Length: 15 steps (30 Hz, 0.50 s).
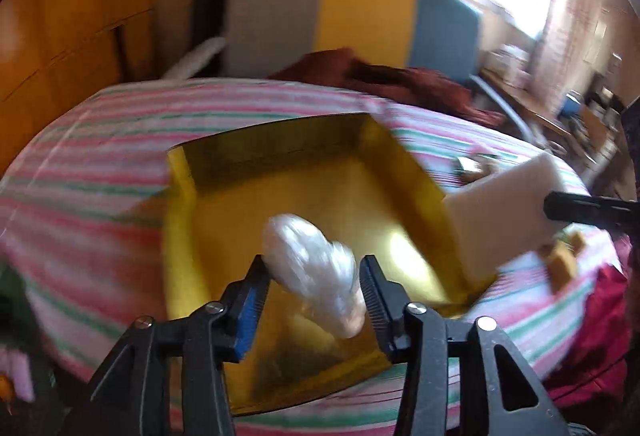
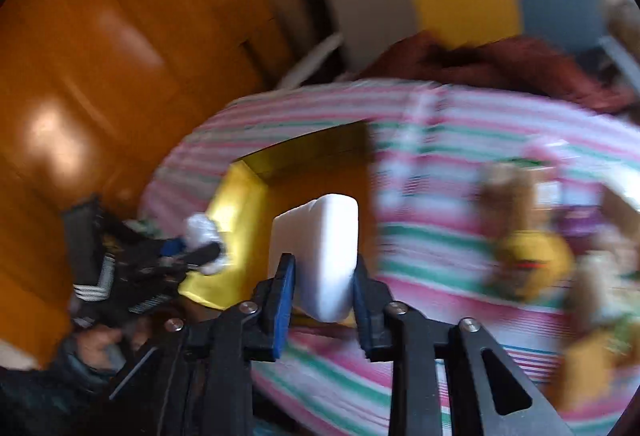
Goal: Organize objects
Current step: 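Carry both held items over the gold tray and lower them inside, then open both tools to release the items and lift away from the tray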
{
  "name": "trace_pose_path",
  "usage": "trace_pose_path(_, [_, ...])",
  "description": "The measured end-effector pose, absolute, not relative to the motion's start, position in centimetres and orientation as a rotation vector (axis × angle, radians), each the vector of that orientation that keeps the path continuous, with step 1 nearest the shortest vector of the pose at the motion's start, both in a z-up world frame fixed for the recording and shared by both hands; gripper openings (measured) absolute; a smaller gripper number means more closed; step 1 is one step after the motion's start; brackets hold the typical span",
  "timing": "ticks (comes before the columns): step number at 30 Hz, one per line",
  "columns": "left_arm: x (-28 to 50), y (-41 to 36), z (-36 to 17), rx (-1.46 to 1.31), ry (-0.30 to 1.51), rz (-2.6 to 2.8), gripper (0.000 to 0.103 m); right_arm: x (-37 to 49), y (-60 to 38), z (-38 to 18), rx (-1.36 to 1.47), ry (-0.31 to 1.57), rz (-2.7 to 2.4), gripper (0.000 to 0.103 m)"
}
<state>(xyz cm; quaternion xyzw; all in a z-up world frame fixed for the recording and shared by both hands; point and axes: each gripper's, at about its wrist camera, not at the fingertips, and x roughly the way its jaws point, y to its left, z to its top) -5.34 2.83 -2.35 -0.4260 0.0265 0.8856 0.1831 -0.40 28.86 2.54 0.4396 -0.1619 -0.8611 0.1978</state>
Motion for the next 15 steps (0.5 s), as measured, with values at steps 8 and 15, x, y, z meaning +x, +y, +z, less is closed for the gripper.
trace_pose_path(8, [-4.5, -0.9, -2.8, -1.218, -0.035, 2.618, 0.063, -2.2, 23.0, -0.3, 1.342, -0.315, -2.399, 0.076])
trace_pose_path(15, [-2.9, -1.2, -0.4, -1.111, -0.066, 2.746, 0.063, 0.0, 22.1, -0.8, 1.306, -0.148, -2.543, 0.092])
